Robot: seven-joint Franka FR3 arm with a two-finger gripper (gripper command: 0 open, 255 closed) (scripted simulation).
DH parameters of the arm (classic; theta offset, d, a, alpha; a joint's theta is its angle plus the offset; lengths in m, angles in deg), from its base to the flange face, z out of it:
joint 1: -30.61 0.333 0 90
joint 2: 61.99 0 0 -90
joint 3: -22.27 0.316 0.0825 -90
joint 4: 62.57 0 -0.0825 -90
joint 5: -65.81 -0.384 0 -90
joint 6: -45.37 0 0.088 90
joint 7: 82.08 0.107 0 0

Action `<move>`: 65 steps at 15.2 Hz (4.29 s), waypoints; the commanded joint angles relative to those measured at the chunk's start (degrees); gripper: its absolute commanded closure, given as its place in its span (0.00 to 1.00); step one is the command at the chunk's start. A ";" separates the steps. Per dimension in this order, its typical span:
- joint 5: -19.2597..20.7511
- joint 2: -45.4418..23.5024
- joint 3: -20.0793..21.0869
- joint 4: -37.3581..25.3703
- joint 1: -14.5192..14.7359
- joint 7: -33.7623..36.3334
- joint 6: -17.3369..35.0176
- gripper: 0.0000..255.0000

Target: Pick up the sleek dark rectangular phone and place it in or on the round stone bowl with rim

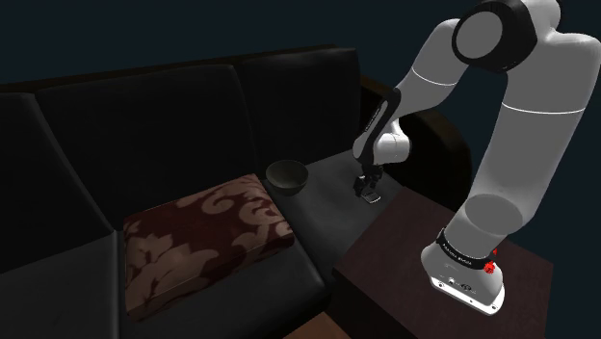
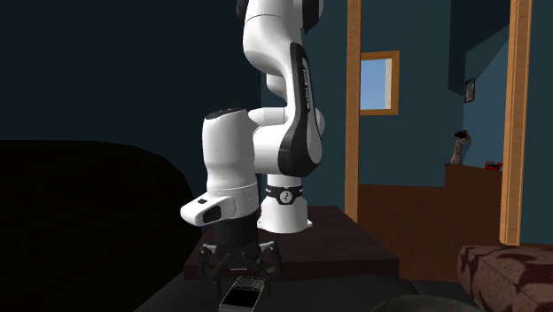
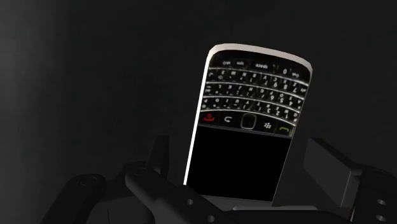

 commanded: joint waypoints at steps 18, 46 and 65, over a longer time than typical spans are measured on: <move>9.04 7.85 -5.10 1.77 3.03 7.01 -5.63 1.00; 24.21 31.12 -4.41 -1.54 1.14 20.80 -31.00 1.00; 17.20 3.54 6.59 -34.07 12.91 38.26 -34.94 1.00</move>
